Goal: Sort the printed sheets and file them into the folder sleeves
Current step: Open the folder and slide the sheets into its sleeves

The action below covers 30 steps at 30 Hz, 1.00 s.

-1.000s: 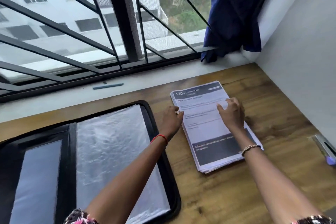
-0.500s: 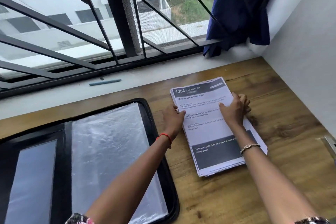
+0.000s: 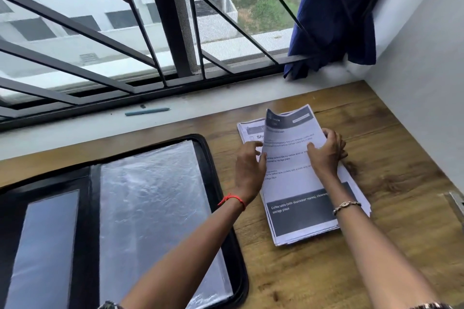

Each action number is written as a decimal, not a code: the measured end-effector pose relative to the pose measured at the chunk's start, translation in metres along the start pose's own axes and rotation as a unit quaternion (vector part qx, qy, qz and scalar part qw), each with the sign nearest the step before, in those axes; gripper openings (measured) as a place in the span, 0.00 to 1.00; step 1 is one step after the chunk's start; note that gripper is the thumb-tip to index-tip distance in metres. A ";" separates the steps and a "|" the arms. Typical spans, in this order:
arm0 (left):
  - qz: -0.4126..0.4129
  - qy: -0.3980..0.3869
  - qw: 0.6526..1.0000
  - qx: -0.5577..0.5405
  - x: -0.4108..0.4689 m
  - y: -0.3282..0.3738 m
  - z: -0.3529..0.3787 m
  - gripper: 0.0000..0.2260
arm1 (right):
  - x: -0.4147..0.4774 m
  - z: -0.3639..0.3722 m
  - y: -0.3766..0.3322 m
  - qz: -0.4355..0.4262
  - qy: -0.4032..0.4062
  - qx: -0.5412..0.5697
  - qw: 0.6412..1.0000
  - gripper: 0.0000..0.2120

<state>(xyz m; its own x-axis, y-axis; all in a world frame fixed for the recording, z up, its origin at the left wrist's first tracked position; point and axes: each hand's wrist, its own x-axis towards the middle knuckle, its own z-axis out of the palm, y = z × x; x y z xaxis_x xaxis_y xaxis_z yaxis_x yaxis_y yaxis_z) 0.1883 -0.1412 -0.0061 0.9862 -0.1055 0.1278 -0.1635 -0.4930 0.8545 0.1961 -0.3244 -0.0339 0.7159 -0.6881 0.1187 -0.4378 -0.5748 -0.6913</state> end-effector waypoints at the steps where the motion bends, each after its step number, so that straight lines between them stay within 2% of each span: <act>1: -0.018 -0.009 0.999 -0.026 0.000 0.001 0.001 0.09 | 0.000 0.000 0.000 -0.001 0.000 -0.001 1.000 0.20; 6: -0.107 -0.042 0.982 -0.149 0.006 0.000 0.002 0.11 | 0.000 0.000 0.000 -0.005 0.002 0.002 1.000 0.19; 9: -0.137 -0.012 0.969 -0.207 0.013 -0.005 -0.005 0.14 | 0.003 0.000 -0.003 0.001 -0.004 0.010 1.000 0.18; 16: -0.203 0.041 0.917 -0.340 0.018 -0.017 -0.025 0.09 | 0.004 -0.001 -0.016 -0.005 -0.028 0.026 0.999 0.22; 19: -0.223 0.049 0.892 -0.389 0.015 -0.021 -0.035 0.10 | 0.004 -0.004 -0.022 0.000 -0.032 0.033 0.999 0.24; 23: -0.256 0.041 0.871 -0.418 0.012 -0.023 -0.037 0.08 | 0.007 -0.007 -0.023 0.005 -0.006 0.058 0.998 0.13; 27: -0.328 0.003 0.838 -0.437 0.008 -0.020 -0.030 0.02 | 0.008 -0.012 -0.022 0.018 0.043 0.064 0.997 0.07; 30: -0.353 -0.007 0.845 -0.402 0.005 -0.024 -0.022 0.06 | 0.007 -0.023 -0.022 0.009 0.071 0.093 0.993 0.06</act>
<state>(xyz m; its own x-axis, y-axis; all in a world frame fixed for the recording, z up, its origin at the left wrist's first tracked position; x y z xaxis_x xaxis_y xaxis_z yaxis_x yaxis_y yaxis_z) 0.1981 -0.1112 -0.0153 0.8286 -0.0420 -0.5583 0.5424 0.3076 0.7818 0.1981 -0.3274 -0.0015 0.6185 -0.7612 0.1953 -0.3329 -0.4789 -0.8123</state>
